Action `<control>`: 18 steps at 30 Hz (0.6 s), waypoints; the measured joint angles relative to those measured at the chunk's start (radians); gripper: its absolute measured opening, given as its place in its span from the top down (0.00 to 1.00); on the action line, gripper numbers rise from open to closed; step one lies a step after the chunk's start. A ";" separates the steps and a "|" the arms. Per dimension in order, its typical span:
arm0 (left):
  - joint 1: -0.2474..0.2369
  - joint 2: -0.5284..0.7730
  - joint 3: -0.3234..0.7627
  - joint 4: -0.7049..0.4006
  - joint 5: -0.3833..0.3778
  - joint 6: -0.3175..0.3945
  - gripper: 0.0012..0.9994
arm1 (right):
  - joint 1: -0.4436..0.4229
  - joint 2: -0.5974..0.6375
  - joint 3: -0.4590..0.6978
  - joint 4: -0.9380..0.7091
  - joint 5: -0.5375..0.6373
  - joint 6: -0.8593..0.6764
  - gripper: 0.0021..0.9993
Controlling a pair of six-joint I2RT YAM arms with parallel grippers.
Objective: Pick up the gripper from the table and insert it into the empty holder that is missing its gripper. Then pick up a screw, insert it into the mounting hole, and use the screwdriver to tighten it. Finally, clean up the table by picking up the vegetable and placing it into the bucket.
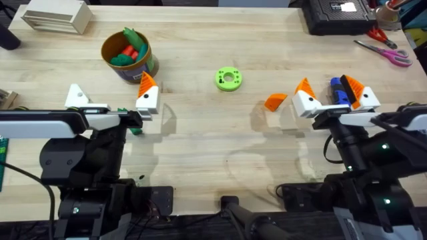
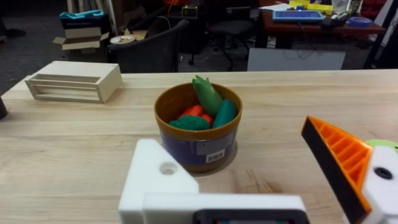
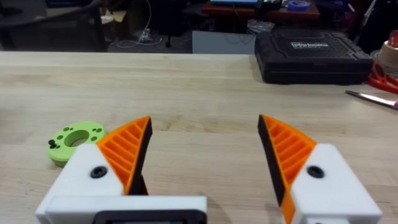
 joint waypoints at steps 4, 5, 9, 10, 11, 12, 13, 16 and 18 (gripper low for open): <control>0.000 0.000 0.000 0.000 0.000 0.001 0.01 | 0.000 0.000 0.000 0.003 0.000 0.000 0.01; 0.000 0.000 0.000 0.000 0.000 0.001 0.01 | 0.000 0.000 0.000 0.009 0.000 0.000 0.01; 0.000 0.000 0.002 -0.001 0.000 0.001 0.01 | 0.000 0.000 0.000 0.053 0.000 0.001 0.01; 0.000 0.000 0.007 -0.012 0.000 0.001 0.01 | 0.000 0.000 0.002 0.048 0.000 0.006 0.01; 0.000 0.000 0.020 -0.040 0.000 0.001 0.01 | 0.000 0.001 0.009 0.027 0.000 0.011 0.01; 0.000 0.001 0.043 -0.084 -0.002 0.000 0.01 | 0.000 0.005 0.021 0.002 0.000 0.015 0.01; 0.000 0.006 0.079 -0.138 -0.009 -0.003 0.01 | 0.000 0.015 0.045 -0.035 0.000 0.019 0.01; 0.002 0.056 0.243 -0.333 -0.056 -0.048 0.01 | 0.000 0.072 0.181 -0.207 -0.003 0.012 0.01; 0.008 0.115 0.371 -0.444 -0.081 -0.081 0.01 | 0.000 0.127 0.307 -0.348 -0.003 -0.014 0.01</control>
